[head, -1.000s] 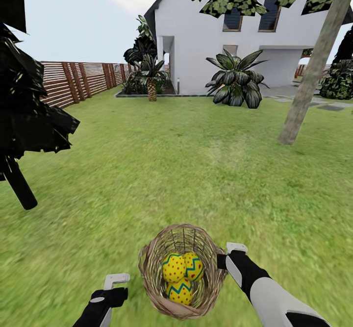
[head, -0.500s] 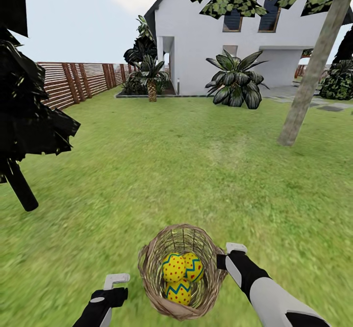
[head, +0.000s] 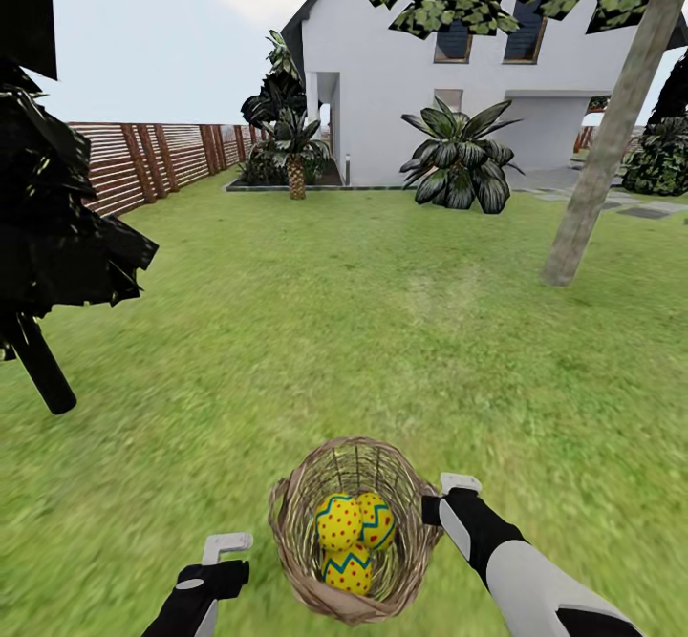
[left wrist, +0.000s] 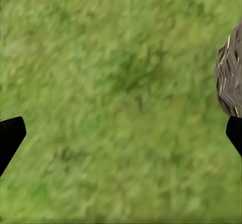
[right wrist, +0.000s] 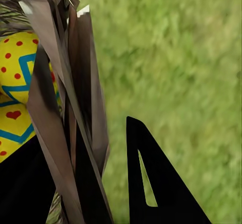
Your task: Take the three Easter eggs out of the wicker basket on the lawn in the garden, then place them on the lawn next to a single tree (choose any tree) so that all three eggs are next to the same tree and none are left in the basket.
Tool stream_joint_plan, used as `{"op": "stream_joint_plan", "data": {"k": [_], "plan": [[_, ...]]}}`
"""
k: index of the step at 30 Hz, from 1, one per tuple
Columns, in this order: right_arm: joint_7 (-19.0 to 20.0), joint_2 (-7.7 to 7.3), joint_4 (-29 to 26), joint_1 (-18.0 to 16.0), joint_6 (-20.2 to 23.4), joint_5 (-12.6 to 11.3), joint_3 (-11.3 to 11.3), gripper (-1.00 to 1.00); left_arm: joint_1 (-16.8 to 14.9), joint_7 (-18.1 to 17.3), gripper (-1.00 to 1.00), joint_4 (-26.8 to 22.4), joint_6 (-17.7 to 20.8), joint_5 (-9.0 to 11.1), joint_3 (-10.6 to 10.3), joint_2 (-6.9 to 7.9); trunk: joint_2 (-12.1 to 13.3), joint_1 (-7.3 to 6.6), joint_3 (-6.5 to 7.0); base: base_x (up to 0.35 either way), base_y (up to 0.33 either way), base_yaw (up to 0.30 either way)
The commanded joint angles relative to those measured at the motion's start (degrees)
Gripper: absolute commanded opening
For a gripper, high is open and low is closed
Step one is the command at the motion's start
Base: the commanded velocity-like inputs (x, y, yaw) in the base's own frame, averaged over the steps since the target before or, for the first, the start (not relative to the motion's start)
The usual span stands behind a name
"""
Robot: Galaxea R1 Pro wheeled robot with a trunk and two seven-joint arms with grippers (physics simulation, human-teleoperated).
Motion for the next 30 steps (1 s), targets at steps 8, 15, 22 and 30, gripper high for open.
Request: {"op": "stream_joint_plan", "data": {"k": [8,15,22,30], "plan": [[-0.16,0.01,-0.14,0.0,0.25,-0.21,-0.45,-1.0,-0.14,1.58,1.0,0.68,0.54,0.24,0.3,0.16,3.19,-1.76,1.38,0.0,0.0,0.0],[-0.16,-0.03,-0.15,-0.03,0.25,-0.21,-0.45,-1.0,-1.0,1.97,1.0,11.77,0.43,3.78,6.58,0.54,5.99,-3.3,2.64,0.0,0.0,0.0],[-0.16,-0.02,-0.14,-0.01,0.25,-0.21,-0.45,-1.0,-1.15,1.99,1.0,12.46,0.29,3.91,9.62,0.78,8.8,-4.84,3.9,0.0,0.0,0.0],[-0.16,-0.01,-0.14,-0.03,0.25,-0.22,-0.45,-1.0,-1.15,1.99,1.0,12.41,0.29,3.91,9.93,0.78,12.01,-6.6,5.33,0.0,0.0,0.0]]}}
